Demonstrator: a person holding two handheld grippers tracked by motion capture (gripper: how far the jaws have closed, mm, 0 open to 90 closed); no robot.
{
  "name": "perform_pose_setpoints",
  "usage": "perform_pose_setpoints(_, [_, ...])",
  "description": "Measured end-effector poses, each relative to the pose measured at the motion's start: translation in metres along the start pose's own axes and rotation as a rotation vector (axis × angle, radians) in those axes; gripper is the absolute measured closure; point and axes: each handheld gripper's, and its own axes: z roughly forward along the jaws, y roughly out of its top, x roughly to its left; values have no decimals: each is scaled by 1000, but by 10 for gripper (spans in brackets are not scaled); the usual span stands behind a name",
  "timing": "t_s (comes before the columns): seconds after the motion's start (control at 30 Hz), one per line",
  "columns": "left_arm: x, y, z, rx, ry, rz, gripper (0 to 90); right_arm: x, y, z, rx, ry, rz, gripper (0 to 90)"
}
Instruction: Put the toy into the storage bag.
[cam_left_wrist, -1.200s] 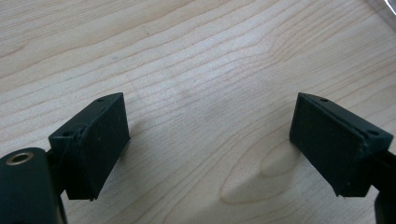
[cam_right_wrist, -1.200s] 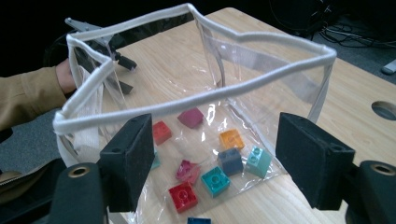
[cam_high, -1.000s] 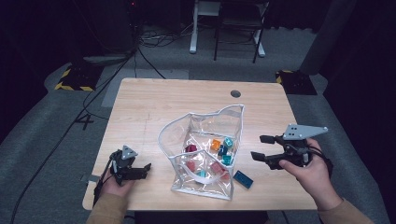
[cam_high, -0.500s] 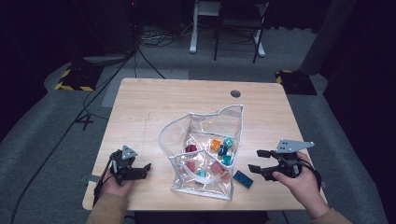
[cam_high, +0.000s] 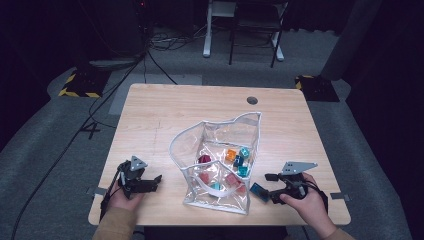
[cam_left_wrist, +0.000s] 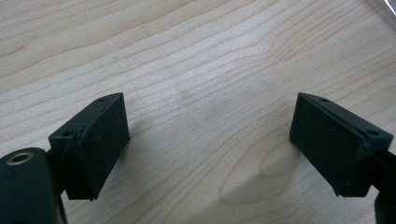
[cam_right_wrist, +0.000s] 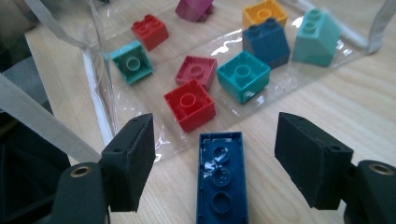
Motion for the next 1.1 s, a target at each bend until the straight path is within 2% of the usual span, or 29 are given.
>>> perform_pose_setpoints(0.1, [0, 0, 0, -1, 0, 0, 121, 0, -6, 7, 14, 4, 3, 306])
perform_pose_setpoints(0.27, [0, 0, 0, 0, 0, 2, 121, -2, -14, 17, 49, -18, -24, 346])
perform_pose_setpoints(0.5, [0, 0, 0, -1, 0, 0, 121, -1, -23, 27, 91, -71, -95, 505])
perform_pose_setpoints(0.57, [0, 0, 0, -1, 0, 0, 121, 1, -23, 26, 98, -88, -125, 589])
perform_pose_setpoints(0.63, [0, 0, 0, -1, 0, 0, 121, 1, -22, 26, 101, -95, -136, 591])
perform_pose_setpoints(0.87, [0, 0, 0, -1, 0, 0, 121, 0, -23, 24, 91, -93, -129, 593])
perform_pose_setpoints(1.1, [0, 0, 0, -1, 0, 0, 121, 2, -15, 11, 68, -84, -120, 593])
